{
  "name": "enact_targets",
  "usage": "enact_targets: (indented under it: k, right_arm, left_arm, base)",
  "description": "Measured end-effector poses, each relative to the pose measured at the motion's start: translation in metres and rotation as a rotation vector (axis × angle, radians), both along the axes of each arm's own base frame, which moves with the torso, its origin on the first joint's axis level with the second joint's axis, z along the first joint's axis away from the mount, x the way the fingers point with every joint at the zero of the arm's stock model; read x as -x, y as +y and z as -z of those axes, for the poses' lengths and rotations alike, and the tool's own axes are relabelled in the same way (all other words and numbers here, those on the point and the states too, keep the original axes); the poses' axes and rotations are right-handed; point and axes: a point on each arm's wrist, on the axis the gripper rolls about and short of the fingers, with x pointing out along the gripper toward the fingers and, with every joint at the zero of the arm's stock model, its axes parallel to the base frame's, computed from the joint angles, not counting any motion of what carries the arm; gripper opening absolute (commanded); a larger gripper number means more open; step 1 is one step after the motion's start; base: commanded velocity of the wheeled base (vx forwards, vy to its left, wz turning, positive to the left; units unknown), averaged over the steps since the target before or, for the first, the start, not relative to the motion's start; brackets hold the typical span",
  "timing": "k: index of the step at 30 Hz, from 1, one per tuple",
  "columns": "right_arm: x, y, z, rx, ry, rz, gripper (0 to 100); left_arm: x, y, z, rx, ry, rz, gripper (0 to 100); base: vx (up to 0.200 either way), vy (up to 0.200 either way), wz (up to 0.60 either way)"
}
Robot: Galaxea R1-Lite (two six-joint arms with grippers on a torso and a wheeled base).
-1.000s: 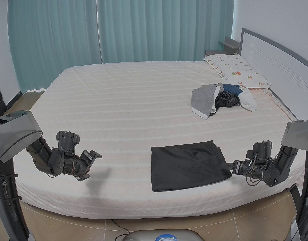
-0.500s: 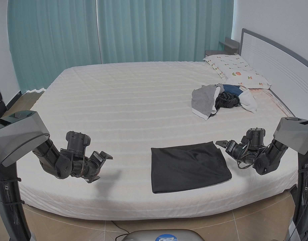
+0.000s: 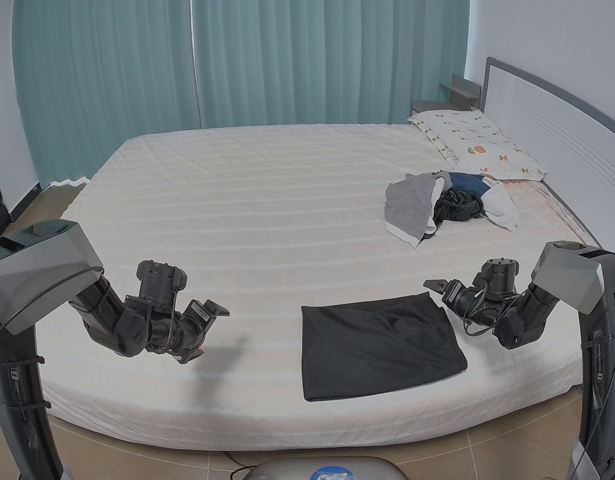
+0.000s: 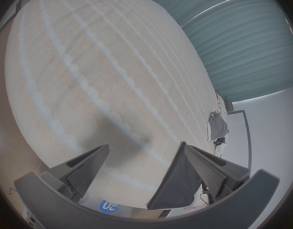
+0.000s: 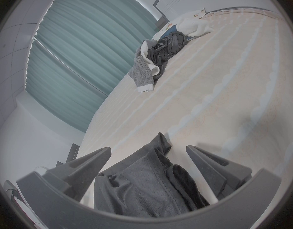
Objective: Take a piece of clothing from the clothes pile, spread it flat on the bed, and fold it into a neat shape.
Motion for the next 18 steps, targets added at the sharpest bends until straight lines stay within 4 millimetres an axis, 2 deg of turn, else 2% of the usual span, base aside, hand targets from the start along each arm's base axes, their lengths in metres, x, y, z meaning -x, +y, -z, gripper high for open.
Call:
enact_targets:
  k: [10,18]
  right_arm:
    - [0.002,0.007,0.002,-0.001,-0.020,-0.010,100]
    - [0.003,0.023,0.000,0.012,-0.015,-0.049,100]
  left_arm:
    - [-0.001,-0.001,-0.001,0.006,-0.003,-0.003,100]
    - [0.000,-0.001,0.000,0.005,0.004,-0.009,100]
  base:
    - [0.000,-0.200,0.00]
    - [0.000,0.000,0.00]
